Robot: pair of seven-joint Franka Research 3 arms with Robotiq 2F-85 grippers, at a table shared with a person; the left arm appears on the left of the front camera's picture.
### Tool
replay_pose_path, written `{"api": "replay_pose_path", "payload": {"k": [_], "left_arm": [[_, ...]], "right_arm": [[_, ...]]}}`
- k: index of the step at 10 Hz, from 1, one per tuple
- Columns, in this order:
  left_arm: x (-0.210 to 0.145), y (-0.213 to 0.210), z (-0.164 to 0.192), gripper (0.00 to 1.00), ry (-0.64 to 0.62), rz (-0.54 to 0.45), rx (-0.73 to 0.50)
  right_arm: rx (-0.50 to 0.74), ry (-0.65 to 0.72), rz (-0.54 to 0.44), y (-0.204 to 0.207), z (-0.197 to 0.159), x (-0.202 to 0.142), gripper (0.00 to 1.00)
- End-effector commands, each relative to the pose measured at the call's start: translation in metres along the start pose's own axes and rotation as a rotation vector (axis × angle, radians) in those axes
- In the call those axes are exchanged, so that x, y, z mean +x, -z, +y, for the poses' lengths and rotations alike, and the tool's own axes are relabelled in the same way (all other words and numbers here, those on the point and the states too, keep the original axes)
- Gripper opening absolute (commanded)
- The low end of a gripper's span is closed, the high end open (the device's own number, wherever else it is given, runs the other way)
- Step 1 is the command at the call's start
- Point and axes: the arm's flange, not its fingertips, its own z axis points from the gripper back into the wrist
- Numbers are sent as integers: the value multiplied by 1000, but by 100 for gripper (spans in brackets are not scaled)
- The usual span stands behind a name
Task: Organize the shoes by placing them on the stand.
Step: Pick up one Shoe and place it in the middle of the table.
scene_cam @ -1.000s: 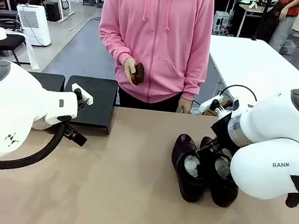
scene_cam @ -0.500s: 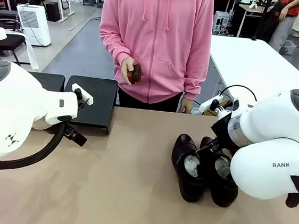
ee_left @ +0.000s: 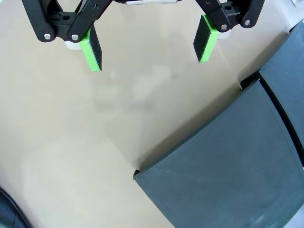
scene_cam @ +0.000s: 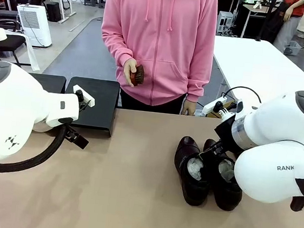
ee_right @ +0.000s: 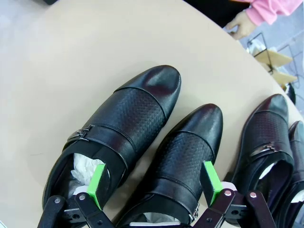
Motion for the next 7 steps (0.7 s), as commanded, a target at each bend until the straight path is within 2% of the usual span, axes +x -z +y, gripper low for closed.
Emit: {"api": "replay_pose_path", "payload": {"k": [1,3,5,7], "left_arm": [[0,0,0,100,0,-1,0],[0,0,0,100,0,0,0],[1,-45,13,100,19,-42,-25],[4,-88,37,100,-25,-72,-171]], "right_arm": [[0,1,-2,-1,0,0,100],[0,0,0,0,0,0,100],[51,29,-51,-48,-20,-3,100],[146,114,-116,-93,-48,-13,100]]}}
